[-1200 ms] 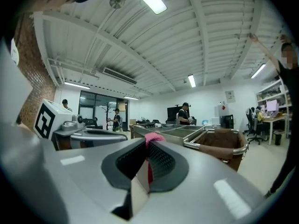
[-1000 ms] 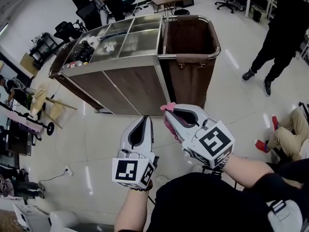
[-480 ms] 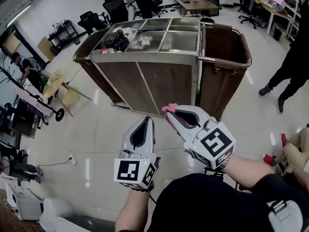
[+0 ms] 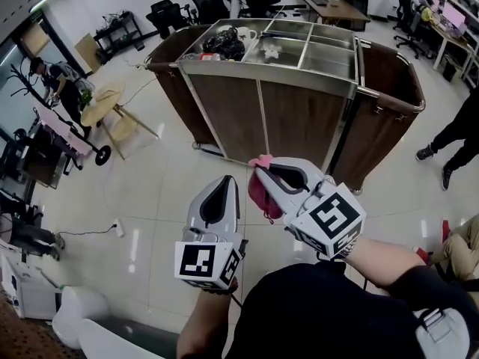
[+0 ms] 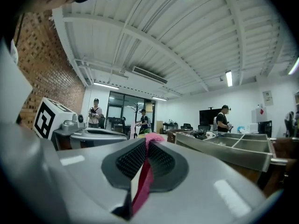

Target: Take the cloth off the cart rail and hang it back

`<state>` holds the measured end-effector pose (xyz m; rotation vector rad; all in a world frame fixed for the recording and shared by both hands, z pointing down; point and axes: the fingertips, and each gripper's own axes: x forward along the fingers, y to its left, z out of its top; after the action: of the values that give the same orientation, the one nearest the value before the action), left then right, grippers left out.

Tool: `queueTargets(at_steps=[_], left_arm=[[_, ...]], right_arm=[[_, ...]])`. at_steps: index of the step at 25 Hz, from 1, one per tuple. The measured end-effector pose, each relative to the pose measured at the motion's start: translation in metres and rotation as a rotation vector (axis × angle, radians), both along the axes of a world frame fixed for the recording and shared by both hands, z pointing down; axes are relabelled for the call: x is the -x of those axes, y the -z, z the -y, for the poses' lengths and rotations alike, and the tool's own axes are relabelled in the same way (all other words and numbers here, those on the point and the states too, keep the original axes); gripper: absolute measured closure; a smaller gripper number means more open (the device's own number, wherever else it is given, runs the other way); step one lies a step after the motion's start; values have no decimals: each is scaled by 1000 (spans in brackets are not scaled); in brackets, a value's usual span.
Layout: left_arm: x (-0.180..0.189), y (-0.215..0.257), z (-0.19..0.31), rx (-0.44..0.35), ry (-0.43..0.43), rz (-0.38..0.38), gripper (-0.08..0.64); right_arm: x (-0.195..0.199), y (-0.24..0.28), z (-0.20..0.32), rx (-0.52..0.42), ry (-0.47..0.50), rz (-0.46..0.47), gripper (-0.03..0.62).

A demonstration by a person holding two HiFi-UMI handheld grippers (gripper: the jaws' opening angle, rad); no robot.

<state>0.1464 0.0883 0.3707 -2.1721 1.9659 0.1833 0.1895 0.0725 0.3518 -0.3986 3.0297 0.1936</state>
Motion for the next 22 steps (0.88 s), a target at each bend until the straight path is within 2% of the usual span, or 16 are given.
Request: queueTargets(at_steps=[4, 9, 14, 17, 20, 22], left_arm=[[54, 3, -11, -2, 43, -9, 557], [90, 5, -28, -16, 94, -20, 557], [118, -6, -30, -10, 140, -21, 557], [136, -13, -24, -5, 168, -19, 557], [155, -18, -13, 4, 193, -14, 557], [168, -21, -4, 8, 209, -10, 557]], right_arm=[[54, 3, -7, 9, 21, -27, 581], [91, 4, -24, -14, 88, -23, 581], [120, -7, -30, 84, 135, -57, 581], [138, -11, -23, 63, 163, -47, 581], [159, -12, -7, -13, 192, -12, 581], [173, -17, 1, 27, 209, -23, 581]])
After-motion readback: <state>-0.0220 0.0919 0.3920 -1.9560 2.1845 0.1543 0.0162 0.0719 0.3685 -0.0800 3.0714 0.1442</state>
